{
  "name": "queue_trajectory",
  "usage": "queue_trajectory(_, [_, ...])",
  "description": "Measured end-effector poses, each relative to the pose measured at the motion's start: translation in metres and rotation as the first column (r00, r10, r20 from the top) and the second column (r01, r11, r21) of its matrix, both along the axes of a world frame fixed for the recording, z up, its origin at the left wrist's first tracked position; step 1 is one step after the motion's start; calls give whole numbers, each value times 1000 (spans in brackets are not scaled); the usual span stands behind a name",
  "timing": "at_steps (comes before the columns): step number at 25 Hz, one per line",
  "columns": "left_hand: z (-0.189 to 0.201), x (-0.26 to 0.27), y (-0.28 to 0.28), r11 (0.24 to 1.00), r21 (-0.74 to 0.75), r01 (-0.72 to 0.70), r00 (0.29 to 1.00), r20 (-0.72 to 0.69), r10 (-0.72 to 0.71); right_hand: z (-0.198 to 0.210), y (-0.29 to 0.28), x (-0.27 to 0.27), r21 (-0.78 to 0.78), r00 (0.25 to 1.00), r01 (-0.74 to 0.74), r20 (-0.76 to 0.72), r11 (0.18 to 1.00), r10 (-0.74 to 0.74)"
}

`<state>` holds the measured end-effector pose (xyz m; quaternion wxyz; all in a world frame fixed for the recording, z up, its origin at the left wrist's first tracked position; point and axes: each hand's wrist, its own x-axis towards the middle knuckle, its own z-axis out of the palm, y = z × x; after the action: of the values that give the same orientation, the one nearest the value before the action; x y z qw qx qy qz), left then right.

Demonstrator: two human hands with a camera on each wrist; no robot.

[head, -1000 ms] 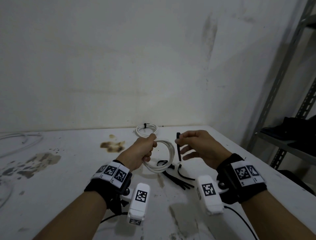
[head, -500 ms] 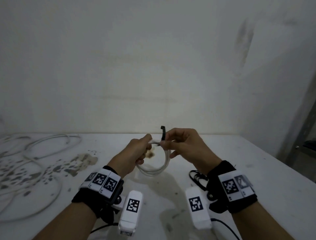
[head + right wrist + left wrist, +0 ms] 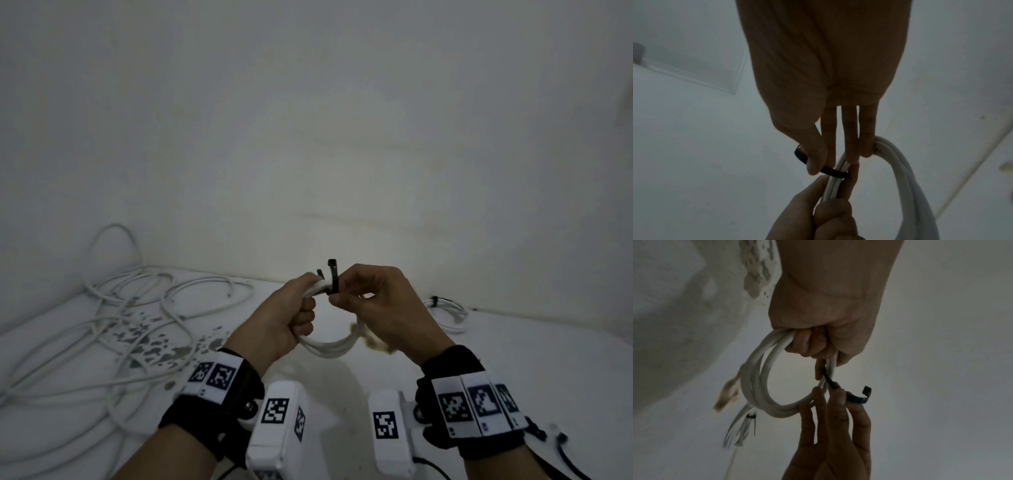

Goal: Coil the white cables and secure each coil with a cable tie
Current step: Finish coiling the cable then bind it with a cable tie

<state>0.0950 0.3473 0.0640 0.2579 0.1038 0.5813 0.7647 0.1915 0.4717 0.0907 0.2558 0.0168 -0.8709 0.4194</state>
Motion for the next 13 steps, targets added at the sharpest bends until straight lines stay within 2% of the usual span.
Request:
queue_trajectory(5, [9,-10,-10,997,-56,-52,986,-159,42,13,-9,-8,-160,999,2,-36,987,-8])
queue_trajectory(9, [13,-7,-10,990,-108,-89,966,-252,59,11,-17,-20,-165,979,123,-143,979,-147])
queue_trajectory(13, [19,1,-8,965,-201,-171,846,-531,40,12,-10,-19,-104,937,243,-233,965,-261])
